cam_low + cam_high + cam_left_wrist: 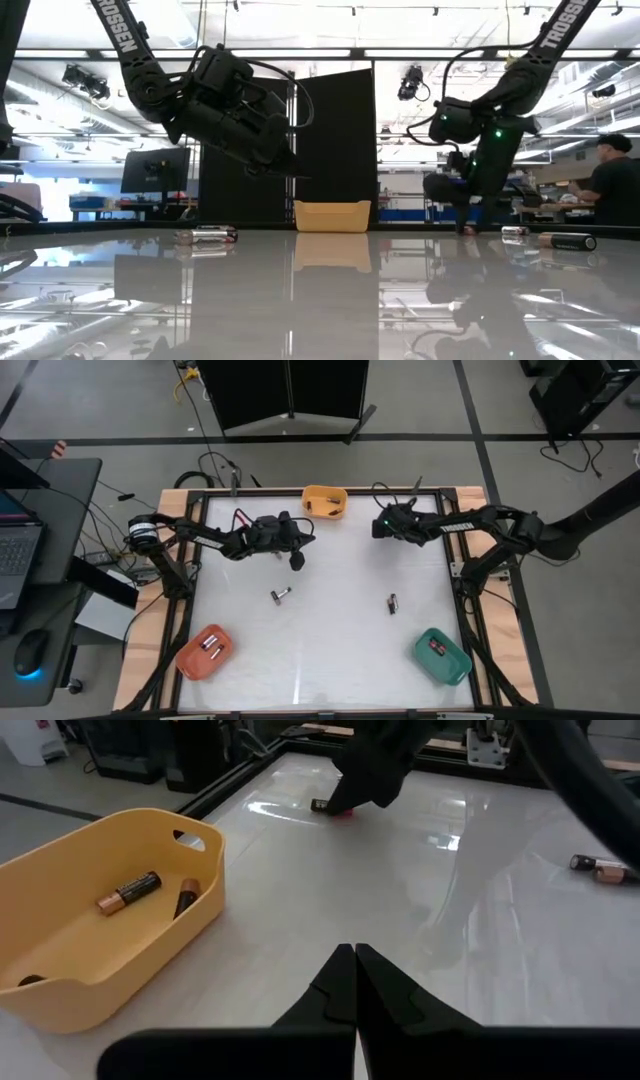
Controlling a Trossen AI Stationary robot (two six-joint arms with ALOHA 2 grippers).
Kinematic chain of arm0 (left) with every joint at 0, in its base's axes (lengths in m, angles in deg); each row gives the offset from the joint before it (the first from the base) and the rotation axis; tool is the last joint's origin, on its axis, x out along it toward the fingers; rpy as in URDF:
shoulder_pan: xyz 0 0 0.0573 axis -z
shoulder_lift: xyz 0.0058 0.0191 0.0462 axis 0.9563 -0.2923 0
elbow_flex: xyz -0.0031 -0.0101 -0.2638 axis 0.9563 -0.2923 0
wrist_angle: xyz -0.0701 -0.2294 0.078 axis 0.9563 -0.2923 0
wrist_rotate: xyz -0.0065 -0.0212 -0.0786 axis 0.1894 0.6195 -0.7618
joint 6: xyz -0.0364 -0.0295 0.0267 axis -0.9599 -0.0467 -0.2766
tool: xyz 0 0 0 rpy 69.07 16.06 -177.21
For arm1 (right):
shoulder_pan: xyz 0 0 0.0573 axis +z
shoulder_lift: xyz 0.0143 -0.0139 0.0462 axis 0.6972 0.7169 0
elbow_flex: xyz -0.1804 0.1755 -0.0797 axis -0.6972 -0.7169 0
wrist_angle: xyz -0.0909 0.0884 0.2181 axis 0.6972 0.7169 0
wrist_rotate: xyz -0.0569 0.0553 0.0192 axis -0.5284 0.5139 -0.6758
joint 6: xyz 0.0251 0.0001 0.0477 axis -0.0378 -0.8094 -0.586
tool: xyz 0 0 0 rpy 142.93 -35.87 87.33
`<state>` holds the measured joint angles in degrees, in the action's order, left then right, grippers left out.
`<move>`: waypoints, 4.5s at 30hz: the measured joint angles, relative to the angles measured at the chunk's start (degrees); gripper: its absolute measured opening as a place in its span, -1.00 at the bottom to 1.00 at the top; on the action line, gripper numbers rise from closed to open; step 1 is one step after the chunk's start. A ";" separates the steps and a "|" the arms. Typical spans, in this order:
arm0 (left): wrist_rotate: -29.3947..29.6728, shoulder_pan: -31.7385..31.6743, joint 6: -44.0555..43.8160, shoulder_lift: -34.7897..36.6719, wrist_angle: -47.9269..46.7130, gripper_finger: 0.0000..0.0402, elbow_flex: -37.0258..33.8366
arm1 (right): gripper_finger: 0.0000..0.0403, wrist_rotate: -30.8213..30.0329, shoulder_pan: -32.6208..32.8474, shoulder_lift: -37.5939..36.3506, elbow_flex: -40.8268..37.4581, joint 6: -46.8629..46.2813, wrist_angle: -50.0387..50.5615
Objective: Sort batteries
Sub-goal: Put the black-red battery into the green bin, then put the silver battery into the orange bin
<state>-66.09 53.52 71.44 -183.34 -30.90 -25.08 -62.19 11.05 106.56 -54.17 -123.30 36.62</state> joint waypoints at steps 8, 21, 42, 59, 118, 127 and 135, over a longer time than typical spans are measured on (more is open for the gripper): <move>0.00 0.09 -0.22 0.00 -0.04 -0.98 0.00 | -0.49 -1.14 0.02 -0.08 -1.21 3.77 -1.03; 0.00 0.11 -0.22 0.00 -0.70 -0.97 0.00 | -0.70 3.59 0.40 -1.17 1.09 16.50 0.12; 0.36 -0.04 1.51 0.00 1.09 -0.97 0.00 | -0.69 14.67 41.13 -20.24 20.31 -4.83 43.77; 2.25 -1.20 3.43 0.00 -0.78 -0.97 0.00 | -0.69 18.51 88.68 -11.36 20.64 -56.35 46.95; 2.48 -1.16 5.00 0.02 -3.24 -0.97 0.00 | -0.44 22.52 46.49 -7.60 20.64 -20.49 50.91; 2.52 -1.16 6.23 0.02 -3.41 -0.97 0.00 | -0.23 29.25 42.40 -1.88 20.62 -17.82 50.22; 3.19 -1.14 6.27 0.02 -3.52 -0.95 0.00 | -0.28 29.44 42.88 -2.06 16.25 -20.76 45.17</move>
<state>-62.90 52.38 77.71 -183.32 -34.42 -25.08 -32.76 53.94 104.50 -37.92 -144.06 81.79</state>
